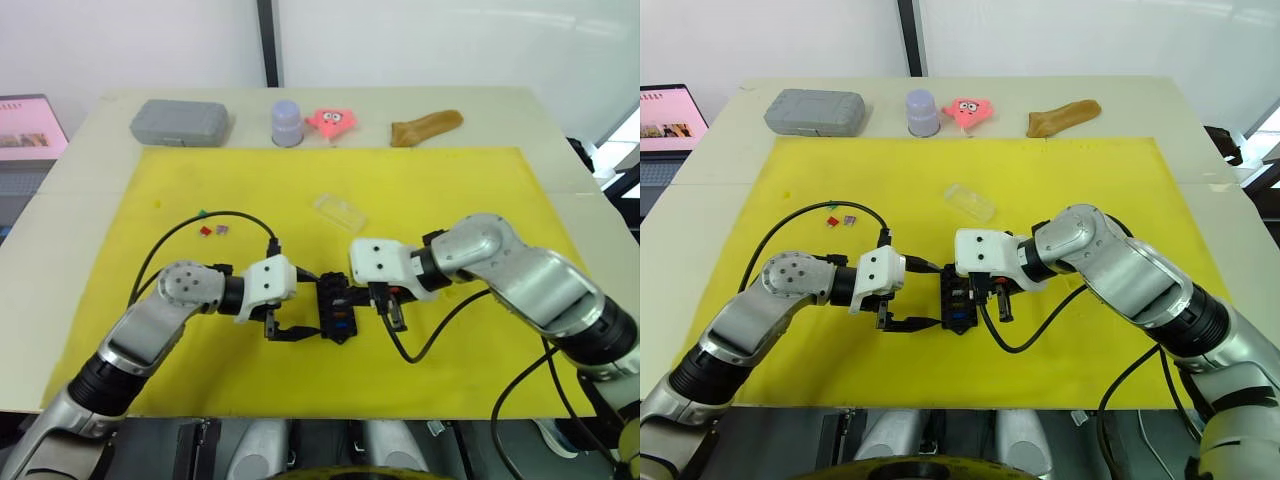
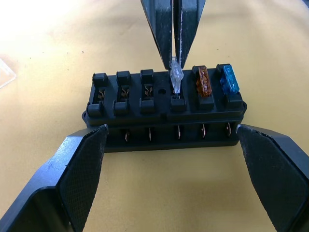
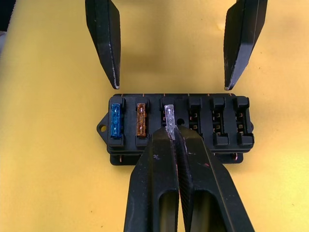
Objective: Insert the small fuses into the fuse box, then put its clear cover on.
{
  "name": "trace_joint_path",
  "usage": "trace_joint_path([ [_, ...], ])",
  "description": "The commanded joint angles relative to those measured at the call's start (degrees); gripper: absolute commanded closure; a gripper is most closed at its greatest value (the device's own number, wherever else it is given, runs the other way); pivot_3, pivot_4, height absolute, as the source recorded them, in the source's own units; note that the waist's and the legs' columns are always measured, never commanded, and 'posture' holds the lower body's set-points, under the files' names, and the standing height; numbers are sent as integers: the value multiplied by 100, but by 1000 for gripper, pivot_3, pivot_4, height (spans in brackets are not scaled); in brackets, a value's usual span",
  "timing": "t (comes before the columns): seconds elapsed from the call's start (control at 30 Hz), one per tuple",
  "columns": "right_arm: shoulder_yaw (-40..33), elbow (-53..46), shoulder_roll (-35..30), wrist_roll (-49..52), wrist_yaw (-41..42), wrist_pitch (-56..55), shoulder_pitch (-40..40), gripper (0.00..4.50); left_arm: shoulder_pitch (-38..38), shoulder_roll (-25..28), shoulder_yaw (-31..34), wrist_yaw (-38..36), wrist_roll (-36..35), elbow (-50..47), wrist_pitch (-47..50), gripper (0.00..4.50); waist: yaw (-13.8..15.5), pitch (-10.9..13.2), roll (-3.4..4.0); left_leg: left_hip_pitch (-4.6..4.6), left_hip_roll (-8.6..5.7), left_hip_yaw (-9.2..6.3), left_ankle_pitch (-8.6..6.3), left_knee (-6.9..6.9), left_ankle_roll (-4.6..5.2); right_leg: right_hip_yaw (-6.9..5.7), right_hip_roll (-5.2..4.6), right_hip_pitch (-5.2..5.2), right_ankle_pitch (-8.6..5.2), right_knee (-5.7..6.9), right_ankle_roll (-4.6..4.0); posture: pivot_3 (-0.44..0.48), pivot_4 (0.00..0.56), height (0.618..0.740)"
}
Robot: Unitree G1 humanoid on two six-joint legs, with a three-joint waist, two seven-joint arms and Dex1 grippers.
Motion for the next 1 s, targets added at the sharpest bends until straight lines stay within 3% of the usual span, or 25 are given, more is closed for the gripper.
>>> trace_joint_path([
  [0.03, -33, -13, 4, -120, 30, -73, -14, 4500, -15, 0, 165, 5, -15, -180, -77, 38, 0, 0, 0, 0, 0, 0, 0, 0, 0, 0, 0, 0, 0, 0, 0, 0, 150, 740],
  [1.0, 198, -214, 174, -92, 156, 599, -308, 4500, -27, -169, 88, 102, 119, -132, -82, 38, -3, -1, -1, 8, -2, 0, 0, 2, 0, 0, -1, 1, 0, 17, 0, 0, 150, 740],
])
